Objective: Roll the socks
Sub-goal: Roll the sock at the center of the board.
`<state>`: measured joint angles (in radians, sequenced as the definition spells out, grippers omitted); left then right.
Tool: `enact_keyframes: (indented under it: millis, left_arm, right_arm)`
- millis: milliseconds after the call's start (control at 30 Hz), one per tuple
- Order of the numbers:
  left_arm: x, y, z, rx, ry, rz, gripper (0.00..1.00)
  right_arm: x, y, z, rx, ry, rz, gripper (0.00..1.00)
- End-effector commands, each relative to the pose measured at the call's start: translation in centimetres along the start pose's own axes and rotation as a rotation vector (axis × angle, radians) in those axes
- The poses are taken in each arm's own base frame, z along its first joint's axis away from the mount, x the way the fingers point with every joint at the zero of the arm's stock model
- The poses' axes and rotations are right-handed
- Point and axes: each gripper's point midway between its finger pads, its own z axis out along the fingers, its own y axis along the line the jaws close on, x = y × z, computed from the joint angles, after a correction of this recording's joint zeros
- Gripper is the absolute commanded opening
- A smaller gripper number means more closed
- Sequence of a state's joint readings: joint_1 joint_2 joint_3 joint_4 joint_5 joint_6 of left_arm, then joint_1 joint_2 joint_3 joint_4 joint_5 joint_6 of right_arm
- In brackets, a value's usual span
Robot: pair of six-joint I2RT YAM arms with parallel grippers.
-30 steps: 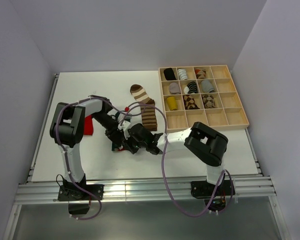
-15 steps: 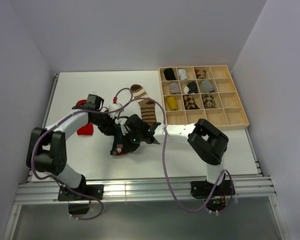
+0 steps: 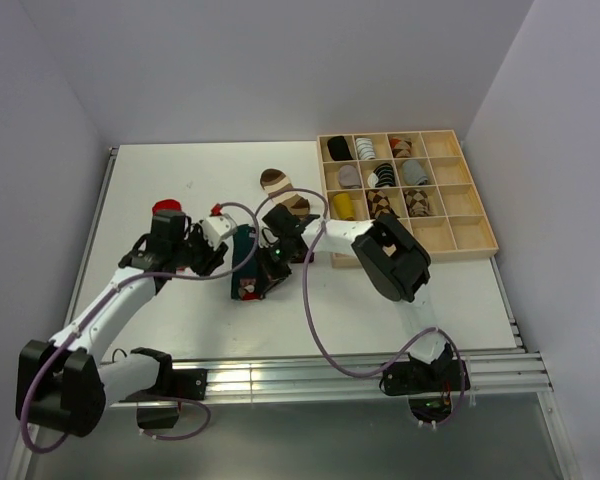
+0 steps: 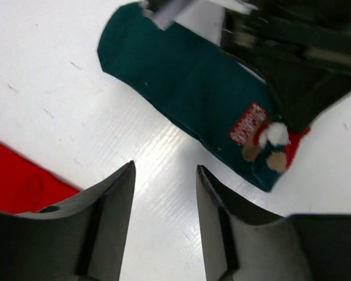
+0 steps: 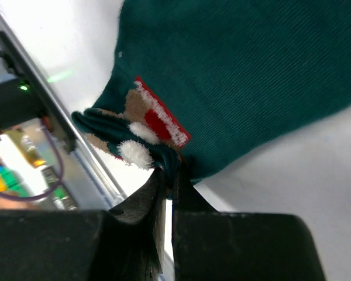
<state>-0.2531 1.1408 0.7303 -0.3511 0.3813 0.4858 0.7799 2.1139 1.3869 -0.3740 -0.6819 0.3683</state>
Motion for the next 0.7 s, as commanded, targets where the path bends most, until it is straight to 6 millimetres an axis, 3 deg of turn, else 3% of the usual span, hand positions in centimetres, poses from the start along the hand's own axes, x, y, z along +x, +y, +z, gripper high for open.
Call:
enact_keyframes:
  millis: [0, 167, 200, 400, 667]
  left_arm:
    - [-0.9, -0.6, -0.4, -0.072, -0.043, 0.165, 0.52]
    - [0.2, -3.5, 0.4, -0.079, -0.036, 0.323, 0.57]
    - [0.9, -4.9, 1.0, -0.053, -0.031, 0.360, 0.58]
    - [1.6, -7.2, 2.1, -0.065, -0.053, 0.524, 0.60]
    - [2.4, -8.2, 3.1, -0.125, -0.073, 0.647, 0.58]
  right_arm:
    - [0.0, 0.4, -0.4, -0.056, 0.073, 0.098, 0.00]
    - [-0.9, 1.0, -0.8, -0.085, 0.103, 0.141, 0.00]
    - [-0.9, 0.7, -0.6, -0.080, 0.110, 0.145, 0.00]
    - [-1.2, -0.1, -0.3, -0.067, 0.129, 0.176, 0.00]
    - [-1.7, -0.6, -0.6, -0.065, 0.121, 0.200, 0.00]
